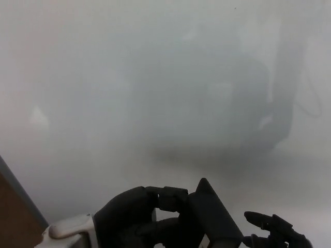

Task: A magnetic marker holder is on the left hand side of the white board, the robot put the index and middle finger into the opening of the container and pull off the magnetic holder and hand it to a human on the left hand side.

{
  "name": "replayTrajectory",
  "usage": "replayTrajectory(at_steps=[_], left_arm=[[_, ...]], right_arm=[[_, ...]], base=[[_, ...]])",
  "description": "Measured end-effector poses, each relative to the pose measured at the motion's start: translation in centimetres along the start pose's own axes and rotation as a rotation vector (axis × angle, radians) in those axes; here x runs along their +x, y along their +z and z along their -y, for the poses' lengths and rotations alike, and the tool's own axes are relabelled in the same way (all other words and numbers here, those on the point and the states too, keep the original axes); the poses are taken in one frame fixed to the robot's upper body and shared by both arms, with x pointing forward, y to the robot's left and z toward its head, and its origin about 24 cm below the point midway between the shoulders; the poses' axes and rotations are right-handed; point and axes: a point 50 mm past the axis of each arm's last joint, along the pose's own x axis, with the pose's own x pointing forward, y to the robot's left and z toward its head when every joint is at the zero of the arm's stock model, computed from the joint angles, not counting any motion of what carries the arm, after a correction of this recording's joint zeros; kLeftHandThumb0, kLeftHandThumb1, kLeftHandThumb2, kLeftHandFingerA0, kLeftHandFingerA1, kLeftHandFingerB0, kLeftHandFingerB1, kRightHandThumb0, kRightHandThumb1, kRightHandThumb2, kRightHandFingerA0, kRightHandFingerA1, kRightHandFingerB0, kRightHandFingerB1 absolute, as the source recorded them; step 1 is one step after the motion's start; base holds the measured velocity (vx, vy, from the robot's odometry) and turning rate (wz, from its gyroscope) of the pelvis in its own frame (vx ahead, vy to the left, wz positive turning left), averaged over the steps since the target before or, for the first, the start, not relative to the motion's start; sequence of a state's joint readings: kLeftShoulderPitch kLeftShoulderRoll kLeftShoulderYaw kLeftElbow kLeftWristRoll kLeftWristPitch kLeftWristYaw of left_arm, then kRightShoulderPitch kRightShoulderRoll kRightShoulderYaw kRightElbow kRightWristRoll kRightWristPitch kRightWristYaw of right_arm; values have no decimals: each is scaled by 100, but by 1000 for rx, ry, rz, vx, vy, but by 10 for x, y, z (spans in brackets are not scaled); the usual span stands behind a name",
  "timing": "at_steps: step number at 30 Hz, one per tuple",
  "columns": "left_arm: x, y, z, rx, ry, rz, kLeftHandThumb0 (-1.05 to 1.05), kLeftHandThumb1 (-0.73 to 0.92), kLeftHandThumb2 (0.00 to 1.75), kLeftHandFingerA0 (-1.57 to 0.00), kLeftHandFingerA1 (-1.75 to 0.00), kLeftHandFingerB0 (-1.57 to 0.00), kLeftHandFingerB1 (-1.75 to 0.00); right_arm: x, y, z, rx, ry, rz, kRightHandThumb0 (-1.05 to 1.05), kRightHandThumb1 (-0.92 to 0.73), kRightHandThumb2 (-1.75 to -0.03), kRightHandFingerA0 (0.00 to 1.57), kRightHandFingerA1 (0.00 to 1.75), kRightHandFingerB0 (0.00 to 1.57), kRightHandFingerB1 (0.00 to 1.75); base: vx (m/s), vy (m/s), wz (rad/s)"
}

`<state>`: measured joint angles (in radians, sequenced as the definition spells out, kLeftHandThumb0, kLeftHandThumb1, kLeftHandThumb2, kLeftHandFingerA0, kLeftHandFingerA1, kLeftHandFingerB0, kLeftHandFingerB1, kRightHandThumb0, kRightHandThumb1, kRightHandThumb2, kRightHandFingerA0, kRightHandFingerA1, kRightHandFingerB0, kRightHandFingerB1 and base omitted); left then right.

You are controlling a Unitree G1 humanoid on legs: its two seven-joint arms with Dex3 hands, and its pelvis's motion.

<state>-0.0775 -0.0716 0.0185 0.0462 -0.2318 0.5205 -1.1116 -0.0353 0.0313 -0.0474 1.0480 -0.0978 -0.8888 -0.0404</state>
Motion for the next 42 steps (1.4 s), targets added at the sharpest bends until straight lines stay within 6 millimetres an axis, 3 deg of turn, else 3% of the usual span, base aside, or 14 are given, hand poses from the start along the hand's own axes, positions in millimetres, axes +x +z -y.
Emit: replayTrajectory(at_steps=[1, 6, 11, 21, 23, 24, 26, 28, 32, 33, 34, 36, 37, 42], left_arm=[[-1, 0, 1, -17, -1, 23, -48, 68, 60, -89, -133, -79, -64], [-8, 1, 6, -63, 2, 110, -48, 69, 61, -86, -122, -74, -68], [-15, 5, 10, -88, 5, 186, -47, 64, 63, -84, -145, -76, -65], [-29, 12, 17, -142, 5, 337, -53, 67, 64, -84, -144, -75, -79], [-32, 12, 17, -152, 8, 359, -50, 68, 65, -79, -156, -75, -80], [-33, 13, 18, -159, 10, 373, -47, 69, 65, -76, -161, -73, -59], [-36, 13, 19, -168, 14, 394, -43, 71, 63, -71, -166, -73, -58], [-38, 13, 20, -178, 18, 411, -41, 73, 65, -73, -163, -78, -73], [-44, 15, 22, -199, 33, 462, -44, 74, 66, -78, -154, -73, -59], [-46, 16, 22, -203, 36, 471, -42, 62, 101, -99, -122, -68, -70], [-47, 16, 23, -208, 41, 482, -45, 74, 66, -84, -147, -76, -57], [-50, 17, 24, -220, 54, 508, -45, 74, 66, -84, -147, -76, -57], [-51, 17, 24, -223, 59, 517, -42, 77, 63, -85, -149, -80, -82], [-57, 19, 25, -244, 83, 561, -44, 76, 68, -80, -161, -78, -100]], right_arm=[[0, 0, 0, 0, 1, 0, -53, -76, -63, 84, 52, 69, 48], [0, 0, 0, -1, 2, 2, -54, -75, -63, 85, 51, 70, 47], [1, 1, -1, -2, 4, 2, -55, -75, -63, 85, 51, 70, 48], [1, 1, -1, -8, 11, 2, -54, -75, -63, 85, 51, 69, 48], [1, 1, -1, -8, 12, 2, -54, -75, -63, 84, 51, 69, 48], [1, 1, -1, -9, 12, 2, -55, -75, -63, 85, 51, 70, 48], [1, 1, -1, -9, 13, 2, -55, -76, -63, 86, 51, 69, 48], [1, 0, -1, -10, 13, 2, -55, -76, -63, 85, 51, 69, 48], [1, 1, -2, -10, 14, 2, -55, -75, -63, 85, 51, 69, 48], [1, 1, -2, -11, 14, 2, -55, -75, -63, 85, 51, 69, 47], [1, 1, -2, -11, 15, 2, -55, -75, -63, 86, 51, 70, 48], [1, 1, -2, -11, 15, 2, -55, -75, -63, 86, 51, 70, 48], [1, 1, -2, -11, 15, 2, -55, -75, -63, 85, 51, 70, 48], [1, 1, -2, -12, 15, 2, -55, -76, -63, 86, 51, 70, 48]], base=[[0, 0, 0], [0, 0, 0], [0, 0, 0], [0, 0, 0], [0, 0, 0], [0, 0, 0], [0, 0, 0], [0, 0, 0], [0, 0, 0], [0, 0, 0], [0, 0, 0], [0, 0, 0], [0, 0, 0], [0, 0, 0]])
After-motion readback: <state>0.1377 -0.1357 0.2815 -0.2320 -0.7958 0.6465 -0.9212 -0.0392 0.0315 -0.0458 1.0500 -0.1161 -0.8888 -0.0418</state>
